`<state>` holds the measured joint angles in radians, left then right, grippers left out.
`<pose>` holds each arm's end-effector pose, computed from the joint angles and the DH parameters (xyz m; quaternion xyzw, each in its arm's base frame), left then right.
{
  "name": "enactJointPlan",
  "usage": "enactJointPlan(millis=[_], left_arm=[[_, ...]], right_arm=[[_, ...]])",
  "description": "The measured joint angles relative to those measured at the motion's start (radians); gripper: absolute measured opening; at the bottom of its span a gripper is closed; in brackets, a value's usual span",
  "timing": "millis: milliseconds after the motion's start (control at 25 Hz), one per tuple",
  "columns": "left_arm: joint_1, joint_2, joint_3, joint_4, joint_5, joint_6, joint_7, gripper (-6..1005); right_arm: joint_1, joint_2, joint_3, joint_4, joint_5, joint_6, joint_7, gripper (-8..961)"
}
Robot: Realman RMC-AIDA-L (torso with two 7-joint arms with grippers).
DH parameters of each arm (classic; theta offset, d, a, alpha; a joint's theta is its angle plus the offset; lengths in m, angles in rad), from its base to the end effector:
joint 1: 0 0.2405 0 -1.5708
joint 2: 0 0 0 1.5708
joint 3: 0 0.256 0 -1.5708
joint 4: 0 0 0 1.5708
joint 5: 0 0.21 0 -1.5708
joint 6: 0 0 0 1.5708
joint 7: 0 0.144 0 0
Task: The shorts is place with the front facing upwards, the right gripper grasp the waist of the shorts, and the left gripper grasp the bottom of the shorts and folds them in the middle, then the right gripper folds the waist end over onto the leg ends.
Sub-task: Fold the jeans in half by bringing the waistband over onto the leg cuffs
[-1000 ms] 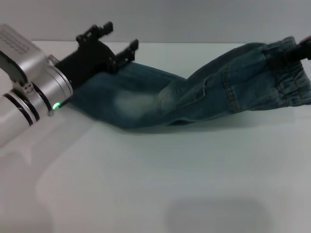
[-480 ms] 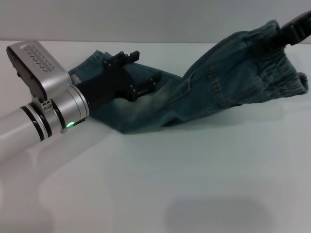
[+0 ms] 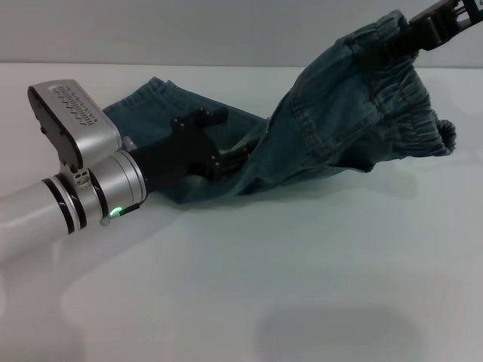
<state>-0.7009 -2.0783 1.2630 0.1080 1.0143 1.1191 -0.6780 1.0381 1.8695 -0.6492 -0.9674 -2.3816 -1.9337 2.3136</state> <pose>-0.2379 0.3659 -0.0780 -0.9078 -0.1351 -0.2764 0.2850 0.1047 0.4128 0.1188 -0.9443 0.3231 0.0441 0.0436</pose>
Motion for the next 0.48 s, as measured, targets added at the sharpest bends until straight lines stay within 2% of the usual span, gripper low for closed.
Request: enactJointPlan(millis=[320, 480], left_arm=[[0.002, 0.0, 0.043, -0.003, 0.0, 0.004, -0.023, 734], [0.003, 0.0, 0.067, 0.006, -0.002, 0.021, -0.044, 730]], right_arm=[[0.014, -0.006, 0.0, 0.015, 0.016, -0.013, 0.002, 51], [0.022, -0.02, 0.003, 0.052, 0.052, -0.027, 0.004, 51]])
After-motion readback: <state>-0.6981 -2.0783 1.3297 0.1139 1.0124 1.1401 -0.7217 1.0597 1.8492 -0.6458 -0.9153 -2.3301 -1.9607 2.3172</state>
